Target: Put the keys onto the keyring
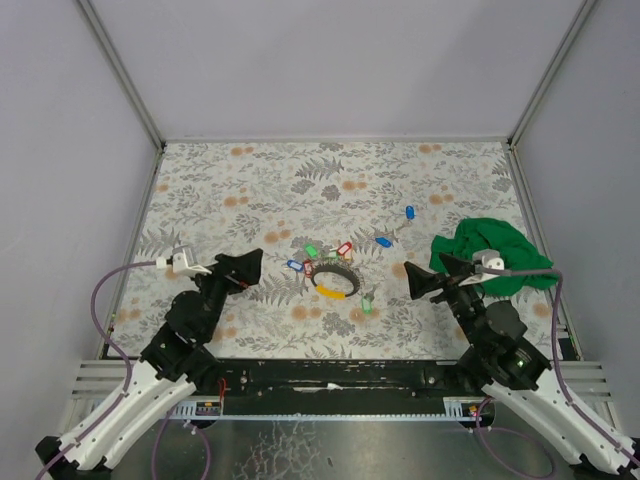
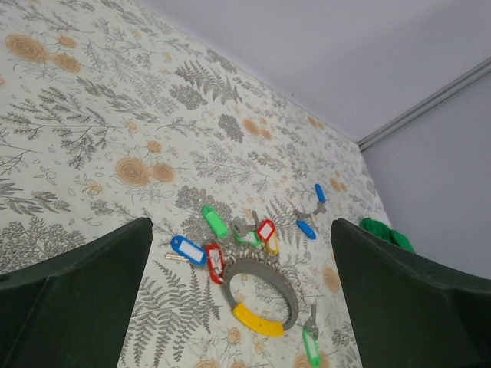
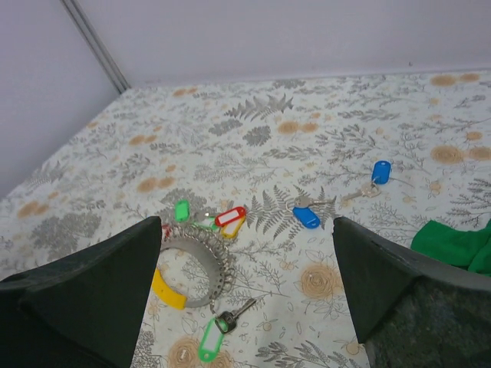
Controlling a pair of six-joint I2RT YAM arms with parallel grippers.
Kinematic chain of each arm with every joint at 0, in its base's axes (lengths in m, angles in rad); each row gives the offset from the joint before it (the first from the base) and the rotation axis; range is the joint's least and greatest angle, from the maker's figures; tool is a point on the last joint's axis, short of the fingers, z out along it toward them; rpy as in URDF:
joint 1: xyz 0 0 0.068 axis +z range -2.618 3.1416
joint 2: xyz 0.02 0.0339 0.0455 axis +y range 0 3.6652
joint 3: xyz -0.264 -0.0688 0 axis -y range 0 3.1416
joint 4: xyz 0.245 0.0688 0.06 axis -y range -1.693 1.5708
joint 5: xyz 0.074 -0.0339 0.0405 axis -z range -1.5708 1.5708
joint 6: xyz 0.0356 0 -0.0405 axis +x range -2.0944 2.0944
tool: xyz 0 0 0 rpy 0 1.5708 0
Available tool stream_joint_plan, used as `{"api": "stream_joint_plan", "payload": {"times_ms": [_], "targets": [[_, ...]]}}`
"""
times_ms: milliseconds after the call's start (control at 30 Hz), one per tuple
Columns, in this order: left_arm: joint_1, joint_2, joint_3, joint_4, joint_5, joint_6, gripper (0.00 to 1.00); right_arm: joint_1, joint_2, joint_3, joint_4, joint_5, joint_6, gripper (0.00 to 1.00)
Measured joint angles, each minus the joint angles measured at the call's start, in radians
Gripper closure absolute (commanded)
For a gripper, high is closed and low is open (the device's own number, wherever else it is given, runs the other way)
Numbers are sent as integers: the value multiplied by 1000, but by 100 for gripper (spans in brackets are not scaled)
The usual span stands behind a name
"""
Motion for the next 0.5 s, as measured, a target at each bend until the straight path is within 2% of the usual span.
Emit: {"api": "stream_joint_plan", "payload": {"times_ms": [167,500], "targets": [[0,51,8,-24,1,30,0,0,-129,-9,-46,35,-2,1],[0,59,8,-37,8,49,0,0,-54,-82,-74,74,-1,1]]}}
